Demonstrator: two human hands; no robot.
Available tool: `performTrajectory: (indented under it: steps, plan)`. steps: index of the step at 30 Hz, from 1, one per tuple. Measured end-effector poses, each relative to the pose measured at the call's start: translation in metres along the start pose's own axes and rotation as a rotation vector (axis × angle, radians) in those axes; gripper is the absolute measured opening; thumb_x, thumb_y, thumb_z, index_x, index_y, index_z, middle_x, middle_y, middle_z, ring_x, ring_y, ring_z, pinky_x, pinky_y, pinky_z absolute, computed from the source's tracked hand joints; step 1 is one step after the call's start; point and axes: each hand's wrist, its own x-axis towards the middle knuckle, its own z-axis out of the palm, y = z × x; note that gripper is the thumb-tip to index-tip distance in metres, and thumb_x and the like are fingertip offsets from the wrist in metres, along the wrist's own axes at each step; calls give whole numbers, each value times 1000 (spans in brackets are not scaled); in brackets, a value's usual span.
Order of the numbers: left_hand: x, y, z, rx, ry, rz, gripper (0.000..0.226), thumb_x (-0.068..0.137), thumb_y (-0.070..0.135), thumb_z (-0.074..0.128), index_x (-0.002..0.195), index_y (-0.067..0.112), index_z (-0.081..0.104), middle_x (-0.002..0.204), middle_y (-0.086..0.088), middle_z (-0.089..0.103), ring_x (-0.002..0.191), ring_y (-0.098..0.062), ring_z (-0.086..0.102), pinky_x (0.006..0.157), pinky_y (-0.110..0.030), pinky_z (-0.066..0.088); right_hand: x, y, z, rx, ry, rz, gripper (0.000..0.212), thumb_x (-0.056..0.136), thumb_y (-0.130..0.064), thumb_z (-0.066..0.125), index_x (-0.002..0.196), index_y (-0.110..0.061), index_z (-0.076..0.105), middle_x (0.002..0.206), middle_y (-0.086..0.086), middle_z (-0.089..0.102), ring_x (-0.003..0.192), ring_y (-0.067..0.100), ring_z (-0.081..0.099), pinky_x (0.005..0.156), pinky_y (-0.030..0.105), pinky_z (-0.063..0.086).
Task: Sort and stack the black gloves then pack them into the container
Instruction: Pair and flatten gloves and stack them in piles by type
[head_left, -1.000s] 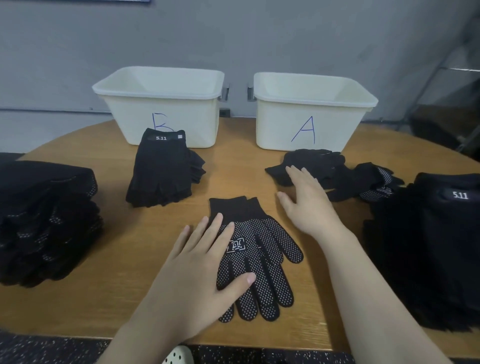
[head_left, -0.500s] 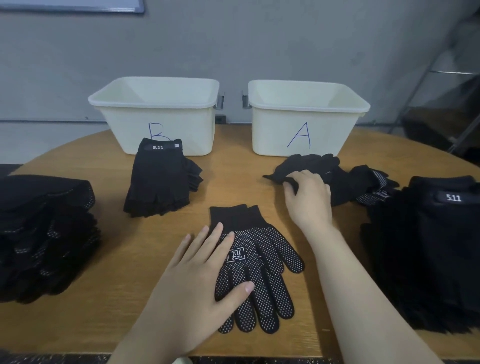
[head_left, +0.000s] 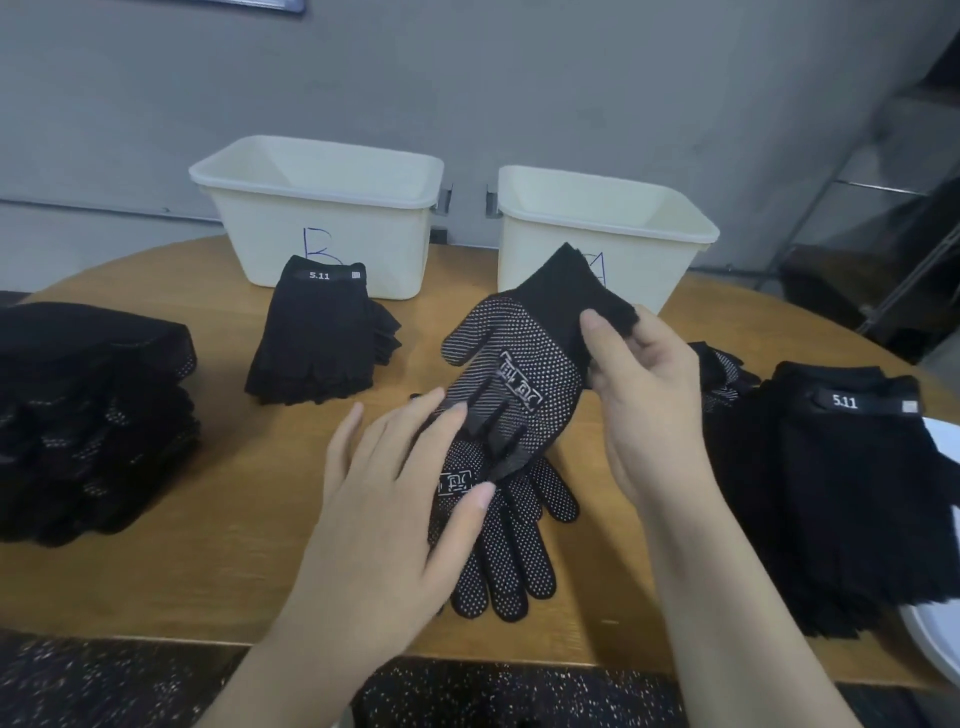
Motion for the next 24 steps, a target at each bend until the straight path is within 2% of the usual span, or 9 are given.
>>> performTrajectory:
  steps: [4,7,10,12,15,17,19,21,24]
  plan:
    - [-1,21,-2,-180,132,22,64,100,50,50,154,18,40,158,8,39,148,1,26,125,-32,20,-19,-10,16,113,-109,111,9,100,-6,62,102,-5,71,97,16,73,81,13,68,72,27,55]
    - [-2,29,-2,-326,135,-92,73,99,51,54,160,25,24,163,17,29,151,0,24,122,-18,21,-29,-8,26,125,-223,164,13,100,-8,63,106,0,71,106,32,70,88,24,68,78,34,55]
    - [1,33,0,-402,137,-196,78,98,45,60,162,34,17,155,36,21,145,18,17,113,-1,15,-33,-3,31,117,-347,182,14,101,-5,58,105,-4,72,93,15,74,81,19,66,76,31,55]
    - [3,34,0,-422,149,-255,79,97,41,61,161,38,16,152,41,21,140,26,15,109,3,13,-32,-1,33,111,-433,178,14,101,-6,59,106,-6,72,93,9,74,82,18,65,78,30,54]
    - [5,33,0,-536,266,-285,60,101,19,60,155,32,37,145,31,50,134,14,44,109,-8,36,-29,0,32,159,-568,172,22,94,-16,62,110,-7,73,99,13,74,89,23,69,84,34,54]
    - [6,30,-4,-580,353,-273,42,103,7,55,141,24,55,120,31,66,111,9,62,90,-8,47,-25,-1,29,218,-591,155,26,90,-26,62,105,-12,77,101,13,76,87,26,71,83,36,55]
    - [7,28,-10,-623,381,-247,31,104,4,51,125,23,64,103,31,69,93,7,66,74,-7,48,-20,-3,24,211,-505,86,28,87,-31,59,101,-14,77,98,9,76,82,23,71,76,32,53]
    - [6,25,-15,-683,374,-213,25,105,7,49,110,24,66,91,27,69,86,5,65,71,-7,45,-14,-3,19,93,-428,35,33,85,-35,61,107,-13,74,98,1,75,86,19,67,74,31,50]
    - [3,21,-19,-747,304,-189,20,105,15,49,100,23,66,85,23,67,82,3,63,70,-10,45,-15,-4,14,-138,-526,115,28,89,-33,68,111,-17,72,88,-13,72,84,5,66,79,30,49]
